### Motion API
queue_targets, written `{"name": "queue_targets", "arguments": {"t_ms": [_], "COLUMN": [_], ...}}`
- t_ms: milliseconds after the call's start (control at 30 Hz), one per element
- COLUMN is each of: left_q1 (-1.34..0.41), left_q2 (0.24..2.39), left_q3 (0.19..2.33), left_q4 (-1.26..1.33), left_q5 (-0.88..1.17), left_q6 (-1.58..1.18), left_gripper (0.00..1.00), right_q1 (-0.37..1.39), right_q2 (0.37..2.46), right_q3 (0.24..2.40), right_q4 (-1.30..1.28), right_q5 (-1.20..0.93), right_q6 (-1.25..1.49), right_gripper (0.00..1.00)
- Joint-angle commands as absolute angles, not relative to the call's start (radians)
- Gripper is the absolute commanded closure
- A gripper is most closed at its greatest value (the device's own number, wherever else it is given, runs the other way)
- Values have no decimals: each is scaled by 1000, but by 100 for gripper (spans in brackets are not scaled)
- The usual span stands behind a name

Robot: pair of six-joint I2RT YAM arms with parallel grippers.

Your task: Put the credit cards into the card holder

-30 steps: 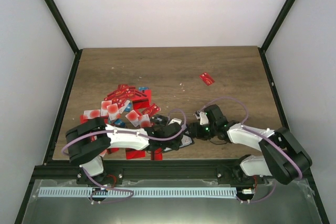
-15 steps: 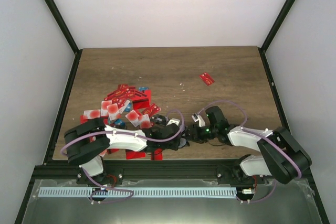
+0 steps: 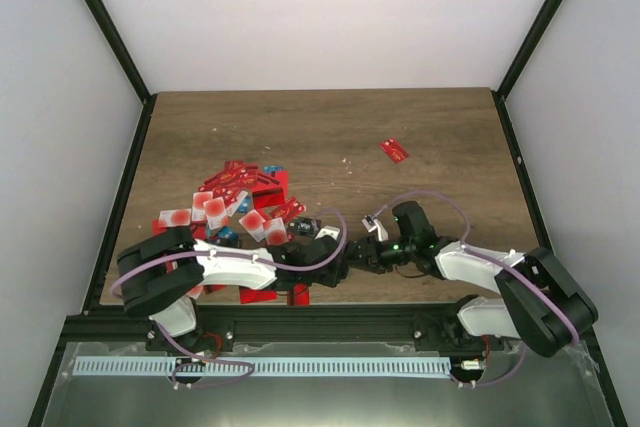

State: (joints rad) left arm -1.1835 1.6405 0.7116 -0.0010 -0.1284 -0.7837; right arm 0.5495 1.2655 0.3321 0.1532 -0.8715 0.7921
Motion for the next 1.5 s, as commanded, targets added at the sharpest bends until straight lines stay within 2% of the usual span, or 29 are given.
{"name": "queue_targets", "arguments": {"t_ms": [0, 500, 1067, 1467], "left_q1": [-1185, -1145, -1141, -1132], "left_q2": [1569, 1543, 1304, 1225], "left_q3": [682, 623, 529, 443], "left_q4": [30, 84, -155, -185], "left_q5": [-96, -59, -263, -330], "left_q6": [-796, -811, -846, -867], "left_gripper": [96, 96, 92, 91], "right_q1": [561, 622, 737, 761], "right_q2": [1280, 1365, 1507, 1622], "right_q3": [378, 487, 558, 573], "right_q4": [199, 215, 295, 353], "right_q5": [-894, -859, -835, -841], "right_q6": [808, 839, 880, 872], "right_gripper": [50, 50, 50, 50]}}
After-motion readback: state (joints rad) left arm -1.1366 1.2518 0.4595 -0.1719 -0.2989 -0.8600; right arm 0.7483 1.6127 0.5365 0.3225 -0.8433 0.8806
